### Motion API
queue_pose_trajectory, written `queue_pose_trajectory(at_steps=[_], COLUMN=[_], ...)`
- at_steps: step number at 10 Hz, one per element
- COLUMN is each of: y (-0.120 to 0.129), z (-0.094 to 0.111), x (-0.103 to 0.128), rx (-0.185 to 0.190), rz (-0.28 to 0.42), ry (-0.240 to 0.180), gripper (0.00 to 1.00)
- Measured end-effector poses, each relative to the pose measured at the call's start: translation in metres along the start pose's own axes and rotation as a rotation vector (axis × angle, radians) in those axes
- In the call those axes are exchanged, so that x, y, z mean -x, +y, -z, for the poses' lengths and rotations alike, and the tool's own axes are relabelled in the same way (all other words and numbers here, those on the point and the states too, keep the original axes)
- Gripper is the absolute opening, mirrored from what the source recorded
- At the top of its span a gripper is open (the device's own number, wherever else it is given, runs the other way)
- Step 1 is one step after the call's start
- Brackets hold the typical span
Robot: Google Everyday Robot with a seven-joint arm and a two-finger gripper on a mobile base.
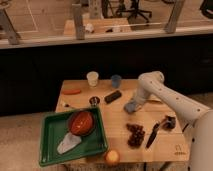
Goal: Wipe table surface with sponge
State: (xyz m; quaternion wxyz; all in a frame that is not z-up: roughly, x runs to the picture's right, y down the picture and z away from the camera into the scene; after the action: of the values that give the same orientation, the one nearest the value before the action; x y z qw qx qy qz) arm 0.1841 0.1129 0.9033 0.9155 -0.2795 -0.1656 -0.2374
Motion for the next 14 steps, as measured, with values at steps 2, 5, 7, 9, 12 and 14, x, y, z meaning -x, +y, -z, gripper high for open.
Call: queue_pose_trajectory(at_steps=[2, 5, 7, 9, 12, 14], y=[-0.017, -0.033, -0.028, -0.007, 0.019, 0.039], z=[-0.006, -0.013, -0.013, -0.009, -0.003, 0.001], x=[0.019, 0.061, 0.082, 0.097, 0.088, 0.066], rx=[0.003, 0.013, 0.017, 0.017, 0.022, 0.024], rz=[0.04, 0.137, 0.191, 0.224, 0.211, 0.174], ry=[-0.008, -0.033, -0.05, -0.078, -0.079, -0.062], gripper=[0.0, 0.0, 0.0, 0.0, 0.0, 0.0])
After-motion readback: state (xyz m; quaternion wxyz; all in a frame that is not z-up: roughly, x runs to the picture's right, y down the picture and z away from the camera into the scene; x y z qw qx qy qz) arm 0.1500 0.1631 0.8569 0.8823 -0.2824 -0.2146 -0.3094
